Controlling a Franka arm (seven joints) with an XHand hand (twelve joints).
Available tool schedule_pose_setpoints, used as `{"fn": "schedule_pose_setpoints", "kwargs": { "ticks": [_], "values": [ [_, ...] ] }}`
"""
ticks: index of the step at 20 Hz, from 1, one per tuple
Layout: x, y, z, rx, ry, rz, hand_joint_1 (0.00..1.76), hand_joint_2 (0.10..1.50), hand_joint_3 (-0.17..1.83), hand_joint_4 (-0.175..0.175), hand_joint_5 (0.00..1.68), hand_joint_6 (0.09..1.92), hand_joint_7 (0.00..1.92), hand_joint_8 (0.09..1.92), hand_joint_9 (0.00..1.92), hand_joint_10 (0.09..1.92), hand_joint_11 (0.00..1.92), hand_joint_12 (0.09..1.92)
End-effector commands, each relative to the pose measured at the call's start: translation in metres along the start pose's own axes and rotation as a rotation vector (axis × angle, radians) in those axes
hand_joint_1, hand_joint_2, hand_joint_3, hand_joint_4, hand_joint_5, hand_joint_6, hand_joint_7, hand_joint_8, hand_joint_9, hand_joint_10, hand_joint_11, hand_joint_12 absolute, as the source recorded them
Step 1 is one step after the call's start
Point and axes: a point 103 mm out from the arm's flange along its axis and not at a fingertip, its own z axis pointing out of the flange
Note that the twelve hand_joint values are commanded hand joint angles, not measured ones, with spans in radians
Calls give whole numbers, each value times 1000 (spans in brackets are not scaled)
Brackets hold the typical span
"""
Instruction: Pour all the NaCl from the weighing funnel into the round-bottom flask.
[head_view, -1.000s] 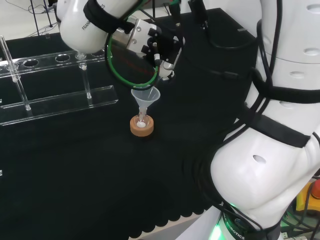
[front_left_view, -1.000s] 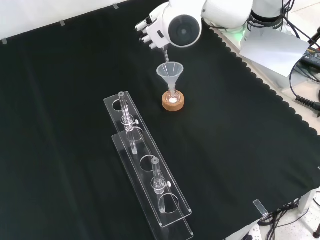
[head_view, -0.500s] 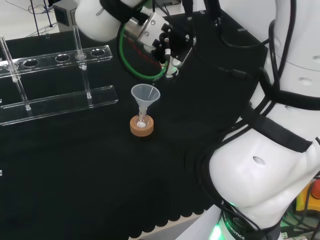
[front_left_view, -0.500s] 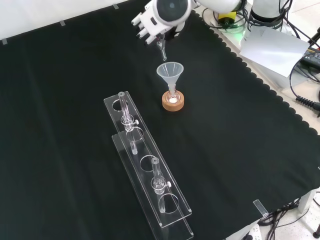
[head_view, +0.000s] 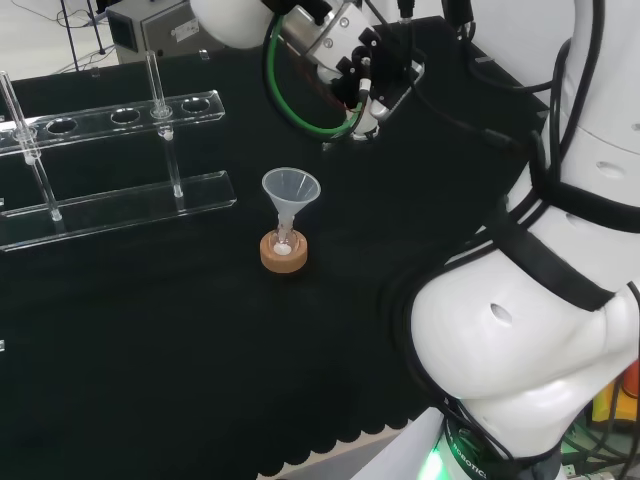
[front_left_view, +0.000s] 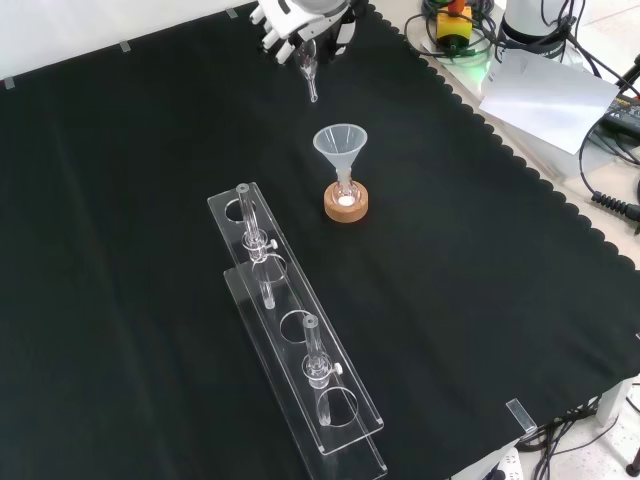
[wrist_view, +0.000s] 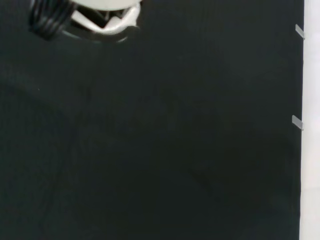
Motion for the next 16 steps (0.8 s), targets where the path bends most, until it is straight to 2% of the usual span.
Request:
{"fn": "schedule_pose_setpoints", "kwargs": {
  "ticks": [1, 6, 16],
  "values": [
    [15, 5, 4, -40, 79, -67, 1067, 666, 840, 175, 1068, 1111, 630, 660, 927, 496, 593, 1223],
    [9, 7, 9, -40, 100, -65, 1067, 666, 839, 175, 1068, 1111, 630, 661, 928, 496, 594, 1221],
    [4, 16, 20, -41, 185, -82, 1067, 667, 838, 175, 1067, 1111, 631, 661, 929, 495, 596, 1220]
  ]
}}
